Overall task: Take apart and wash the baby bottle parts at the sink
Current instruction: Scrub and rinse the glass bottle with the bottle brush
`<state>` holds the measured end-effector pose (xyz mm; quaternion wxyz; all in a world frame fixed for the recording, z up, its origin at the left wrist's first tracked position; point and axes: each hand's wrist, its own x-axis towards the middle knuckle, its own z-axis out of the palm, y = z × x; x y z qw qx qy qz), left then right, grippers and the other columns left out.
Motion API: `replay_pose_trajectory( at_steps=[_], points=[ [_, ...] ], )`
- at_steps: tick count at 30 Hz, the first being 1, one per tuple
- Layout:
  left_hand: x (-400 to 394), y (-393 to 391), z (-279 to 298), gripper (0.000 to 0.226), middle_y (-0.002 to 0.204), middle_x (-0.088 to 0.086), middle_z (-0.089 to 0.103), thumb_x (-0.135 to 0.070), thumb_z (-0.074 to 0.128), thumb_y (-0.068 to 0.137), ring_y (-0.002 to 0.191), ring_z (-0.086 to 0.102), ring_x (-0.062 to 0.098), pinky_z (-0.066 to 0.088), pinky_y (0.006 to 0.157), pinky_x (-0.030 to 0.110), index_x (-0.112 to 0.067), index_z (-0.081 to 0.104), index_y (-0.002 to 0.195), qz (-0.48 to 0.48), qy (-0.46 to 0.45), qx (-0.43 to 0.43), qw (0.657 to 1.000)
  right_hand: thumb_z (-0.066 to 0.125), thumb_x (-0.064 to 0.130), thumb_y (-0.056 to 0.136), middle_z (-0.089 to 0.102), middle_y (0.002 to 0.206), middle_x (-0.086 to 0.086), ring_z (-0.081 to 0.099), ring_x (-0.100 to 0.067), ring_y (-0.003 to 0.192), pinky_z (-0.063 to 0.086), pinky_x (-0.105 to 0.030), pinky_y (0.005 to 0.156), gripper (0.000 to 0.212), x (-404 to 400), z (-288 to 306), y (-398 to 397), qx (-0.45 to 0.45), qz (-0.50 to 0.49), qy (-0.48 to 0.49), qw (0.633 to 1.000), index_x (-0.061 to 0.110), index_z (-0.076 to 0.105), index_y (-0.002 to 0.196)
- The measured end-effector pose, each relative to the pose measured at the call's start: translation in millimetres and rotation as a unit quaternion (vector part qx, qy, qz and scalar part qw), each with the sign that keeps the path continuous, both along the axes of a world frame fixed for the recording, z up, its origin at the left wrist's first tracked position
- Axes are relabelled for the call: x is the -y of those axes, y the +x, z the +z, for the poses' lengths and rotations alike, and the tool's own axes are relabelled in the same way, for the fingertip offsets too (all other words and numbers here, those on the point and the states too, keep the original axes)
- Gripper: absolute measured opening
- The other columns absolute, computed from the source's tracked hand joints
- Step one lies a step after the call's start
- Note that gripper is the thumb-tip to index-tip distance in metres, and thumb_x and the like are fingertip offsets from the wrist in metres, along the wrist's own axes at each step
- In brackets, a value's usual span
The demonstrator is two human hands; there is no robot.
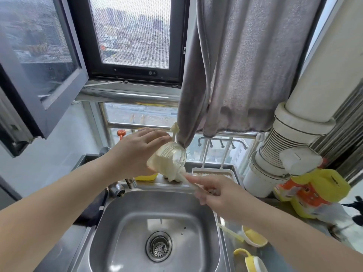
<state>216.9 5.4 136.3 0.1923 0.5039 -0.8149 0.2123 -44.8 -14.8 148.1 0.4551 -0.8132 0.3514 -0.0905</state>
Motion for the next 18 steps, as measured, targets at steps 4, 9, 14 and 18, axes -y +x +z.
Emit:
replay_pose_trajectory(
  at_steps=[4, 9, 14, 18],
  points=[
    [1, -6, -3, 0.095, 0.117, 0.013, 0.065, -0.031, 0.094, 0.044, 0.106, 0.064, 0.033, 0.048, 0.09, 0.049, -0.011, 0.048, 0.125, -0.007, -0.016, 0.011, 1.0, 0.075, 0.0, 0.062, 0.056, 0.081, 0.005, 0.061, -0.021, 0.057, 0.042, -0.03, 0.047, 0.086, 15, 9, -4, -0.211, 0.025, -0.502, 0.839, 0.042, 0.051, 0.132],
    [4, -9, 2, 0.089, 0.118, 0.011, 0.065, -0.029, 0.091, 0.049, 0.108, 0.063, 0.031, 0.042, 0.098, 0.047, -0.012, 0.047, 0.125, -0.029, -0.034, 0.027, 0.999, 0.047, 0.015, 0.097, 0.062, 0.089, 0.006, 0.053, 0.002, 0.058, 0.04, -0.013, 0.056, 0.049, 9, 5, 1, -0.059, 0.02, -0.151, 0.987, 0.049, 0.048, 0.131],
    [2, -13, 1, 0.094, 0.118, 0.014, 0.064, -0.032, 0.093, 0.045, 0.105, 0.062, 0.034, 0.046, 0.09, 0.043, -0.009, 0.048, 0.124, -0.006, -0.047, -0.029, 0.998, 0.05, 0.008, 0.095, 0.046, 0.062, 0.0, 0.026, -0.003, 0.039, 0.024, -0.012, 0.032, 0.032, 3, 3, 4, 0.188, -0.053, 0.413, 0.89, 0.022, 0.063, 0.12],
    [1, -15, 5, 0.09, 0.119, 0.012, 0.064, -0.044, 0.085, 0.05, 0.106, 0.059, 0.029, 0.044, 0.089, 0.038, -0.011, 0.049, 0.125, 0.019, -0.051, -0.044, 0.998, 0.055, 0.008, 0.083, 0.045, 0.061, -0.002, 0.025, -0.001, 0.036, 0.023, -0.01, 0.028, 0.031, -4, 8, 10, 0.247, -0.075, 0.511, 0.82, 0.018, 0.066, 0.111]
  ],
)
